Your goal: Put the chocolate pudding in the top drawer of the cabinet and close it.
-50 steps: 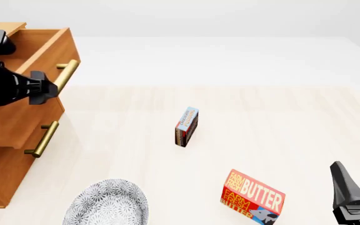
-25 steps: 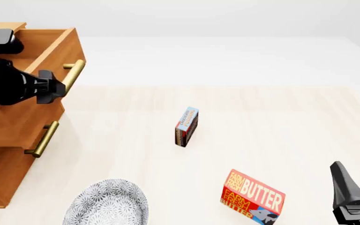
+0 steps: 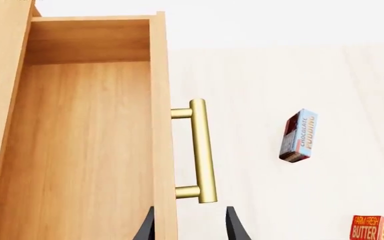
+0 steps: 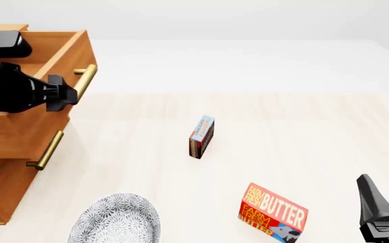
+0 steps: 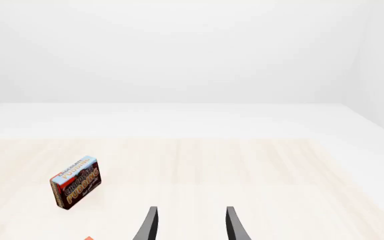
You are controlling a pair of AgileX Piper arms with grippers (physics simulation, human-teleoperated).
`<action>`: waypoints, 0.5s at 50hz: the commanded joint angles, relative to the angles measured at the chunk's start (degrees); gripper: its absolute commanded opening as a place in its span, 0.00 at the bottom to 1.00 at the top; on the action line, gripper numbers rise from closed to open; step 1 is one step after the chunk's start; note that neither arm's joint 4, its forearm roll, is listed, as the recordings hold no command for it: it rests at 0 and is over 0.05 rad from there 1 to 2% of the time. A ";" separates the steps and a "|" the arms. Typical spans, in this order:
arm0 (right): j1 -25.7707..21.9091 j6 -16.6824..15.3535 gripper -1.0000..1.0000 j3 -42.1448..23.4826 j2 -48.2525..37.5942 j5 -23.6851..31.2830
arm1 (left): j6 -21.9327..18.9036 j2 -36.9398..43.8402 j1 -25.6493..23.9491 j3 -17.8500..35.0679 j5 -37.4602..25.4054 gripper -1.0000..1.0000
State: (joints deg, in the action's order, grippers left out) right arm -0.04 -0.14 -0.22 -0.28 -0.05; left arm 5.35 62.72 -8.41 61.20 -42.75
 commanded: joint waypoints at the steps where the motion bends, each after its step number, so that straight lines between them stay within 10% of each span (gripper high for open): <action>1: -0.01 0.01 1.00 0.00 0.00 0.00 | -0.35 1.42 -1.62 -0.45 0.70 1.00; 25: 0.00 0.00 1.00 0.00 0.00 0.00 | 0.87 1.32 -3.65 -0.88 2.17 1.00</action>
State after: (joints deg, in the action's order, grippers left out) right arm -0.04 -0.14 -0.22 -0.28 -0.05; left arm 6.51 62.81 -10.65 60.92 -41.43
